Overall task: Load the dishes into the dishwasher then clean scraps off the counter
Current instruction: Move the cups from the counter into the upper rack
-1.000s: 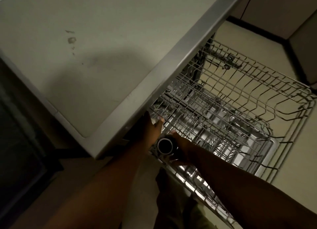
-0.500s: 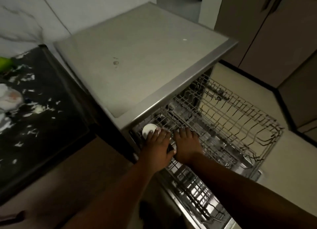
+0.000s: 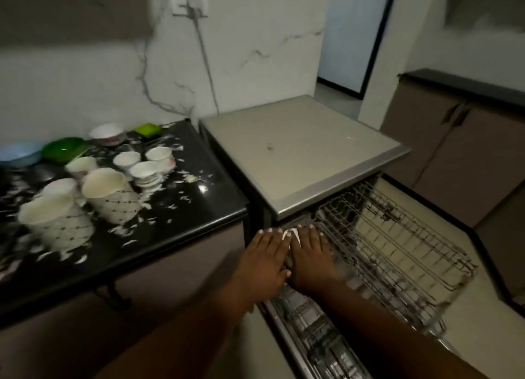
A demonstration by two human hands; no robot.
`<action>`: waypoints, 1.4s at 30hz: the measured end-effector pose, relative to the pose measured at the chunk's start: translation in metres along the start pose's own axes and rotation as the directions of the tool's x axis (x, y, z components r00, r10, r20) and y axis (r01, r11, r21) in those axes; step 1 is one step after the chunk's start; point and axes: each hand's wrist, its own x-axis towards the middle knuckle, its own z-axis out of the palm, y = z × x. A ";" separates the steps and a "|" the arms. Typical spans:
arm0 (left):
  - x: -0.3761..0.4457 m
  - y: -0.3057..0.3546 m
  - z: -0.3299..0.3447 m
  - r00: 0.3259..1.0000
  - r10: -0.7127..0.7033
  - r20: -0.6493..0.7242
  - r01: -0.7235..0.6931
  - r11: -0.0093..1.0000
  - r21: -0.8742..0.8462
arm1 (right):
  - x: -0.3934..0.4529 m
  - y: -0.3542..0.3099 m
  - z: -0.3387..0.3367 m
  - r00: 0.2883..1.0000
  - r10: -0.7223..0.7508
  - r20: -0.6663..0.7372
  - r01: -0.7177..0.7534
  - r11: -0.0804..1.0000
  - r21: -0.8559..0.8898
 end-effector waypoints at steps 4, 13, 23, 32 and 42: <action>-0.074 -0.045 -0.019 0.985 -0.107 -0.139 0.116 0.992 0.058 | -0.009 -0.082 -0.028 0.994 -0.114 0.005 0.114 0.993 0.011; -0.196 -0.150 -0.058 0.769 -0.574 -0.281 0.567 0.816 -0.117 | 0.012 -0.225 -0.080 0.925 -0.326 -0.196 0.347 0.934 0.088; -0.210 -0.247 -0.066 0.228 -0.957 -0.180 0.533 0.278 -0.799 | 0.101 -0.296 -0.092 0.961 -0.195 -0.196 0.275 0.738 0.616; -0.160 -0.296 -0.046 0.120 -0.986 -0.120 0.396 0.158 -0.905 | 0.183 -0.317 -0.068 0.956 -0.252 -0.150 0.244 0.401 0.883; -0.146 -0.299 -0.055 0.078 -0.971 -0.225 0.363 0.238 -0.901 | 0.180 -0.317 -0.078 0.957 -0.198 -0.211 0.249 0.192 0.949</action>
